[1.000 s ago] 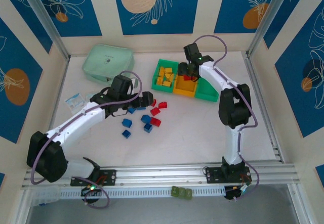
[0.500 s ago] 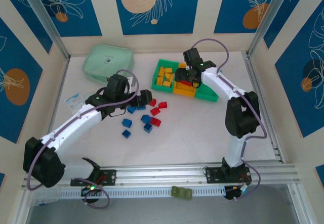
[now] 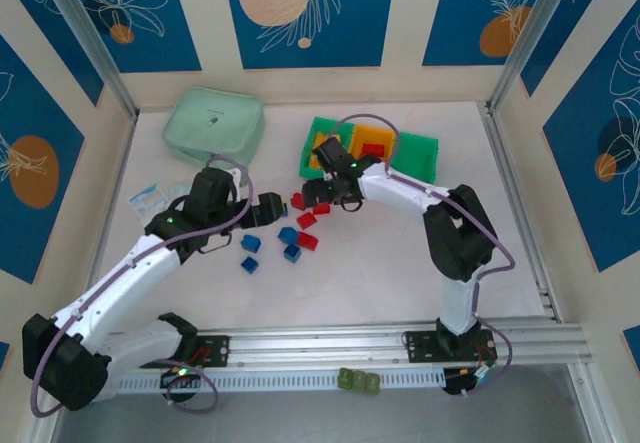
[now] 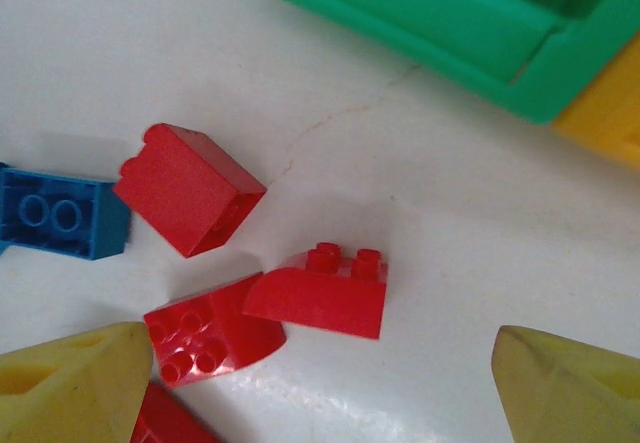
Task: Sort the legos into containers by color
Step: Pick up the lego from the center of the table.
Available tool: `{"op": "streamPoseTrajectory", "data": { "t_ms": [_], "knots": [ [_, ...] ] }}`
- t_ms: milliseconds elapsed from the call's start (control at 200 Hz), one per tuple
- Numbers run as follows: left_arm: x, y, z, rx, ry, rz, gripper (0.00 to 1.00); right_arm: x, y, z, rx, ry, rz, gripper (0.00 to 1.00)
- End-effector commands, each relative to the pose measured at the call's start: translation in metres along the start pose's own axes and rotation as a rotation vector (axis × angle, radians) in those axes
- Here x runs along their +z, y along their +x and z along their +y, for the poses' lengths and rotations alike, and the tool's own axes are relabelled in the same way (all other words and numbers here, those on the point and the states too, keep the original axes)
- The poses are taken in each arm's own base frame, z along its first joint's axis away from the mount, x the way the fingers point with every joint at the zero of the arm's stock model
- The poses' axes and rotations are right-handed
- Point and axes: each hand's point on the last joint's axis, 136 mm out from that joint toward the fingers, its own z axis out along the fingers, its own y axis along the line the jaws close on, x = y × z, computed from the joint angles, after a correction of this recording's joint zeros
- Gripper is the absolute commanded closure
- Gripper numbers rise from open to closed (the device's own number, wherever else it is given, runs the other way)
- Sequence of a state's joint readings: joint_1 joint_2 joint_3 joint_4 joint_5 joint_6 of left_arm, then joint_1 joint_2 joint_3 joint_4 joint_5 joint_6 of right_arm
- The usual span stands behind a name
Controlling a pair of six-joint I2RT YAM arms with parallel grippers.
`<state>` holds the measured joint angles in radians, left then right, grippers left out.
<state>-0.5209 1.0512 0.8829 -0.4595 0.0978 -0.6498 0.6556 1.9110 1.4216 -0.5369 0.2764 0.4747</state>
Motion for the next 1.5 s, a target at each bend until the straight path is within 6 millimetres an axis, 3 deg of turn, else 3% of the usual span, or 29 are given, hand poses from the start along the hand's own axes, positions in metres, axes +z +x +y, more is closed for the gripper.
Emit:
{"op": "streamPoseTrajectory", "data": {
  "t_ms": [0, 210, 460, 795, 1000, 1235, 1340, 1495],
  "knots": [
    [-0.006, 0.000, 0.011, -0.021, -0.034, -0.018, 0.01, 0.014, -0.008, 0.007, 0.016, 0.000, -0.009, 0.11],
    [-0.011, 0.003, 0.018, -0.010, -0.059, -0.020, 0.01, 0.039, -0.007, 0.010, -0.021, 0.030, 0.018, 0.17],
    [-0.011, 0.003, 0.018, -0.006, -0.059, -0.018, 0.01, 0.055, 0.003, 0.013, -0.020, 0.014, 0.069, 0.27],
    [-0.008, 0.002, 0.017, 0.003, -0.055, -0.007, 0.01, 0.050, 0.017, 0.007, -0.013, 0.014, 0.097, 0.40],
    [-0.005, 0.003, 0.015, 0.001, -0.045, 0.006, 0.01, 0.025, 0.009, 0.000, 0.014, -0.007, 0.066, 0.52],
    [-0.002, 0.000, 0.002, 0.015, 0.016, 0.010, 0.01, -0.025, -0.016, -0.007, 0.041, -0.078, -0.020, 0.56],
    [0.003, -0.001, -0.008, 0.028, 0.065, 0.025, 0.01, -0.047, -0.031, -0.020, 0.046, -0.068, -0.070, 0.57],
    [0.015, -0.002, -0.017, 0.037, 0.101, 0.061, 0.01, -0.069, -0.058, -0.057, 0.082, -0.001, -0.131, 0.57]
  ]
}}
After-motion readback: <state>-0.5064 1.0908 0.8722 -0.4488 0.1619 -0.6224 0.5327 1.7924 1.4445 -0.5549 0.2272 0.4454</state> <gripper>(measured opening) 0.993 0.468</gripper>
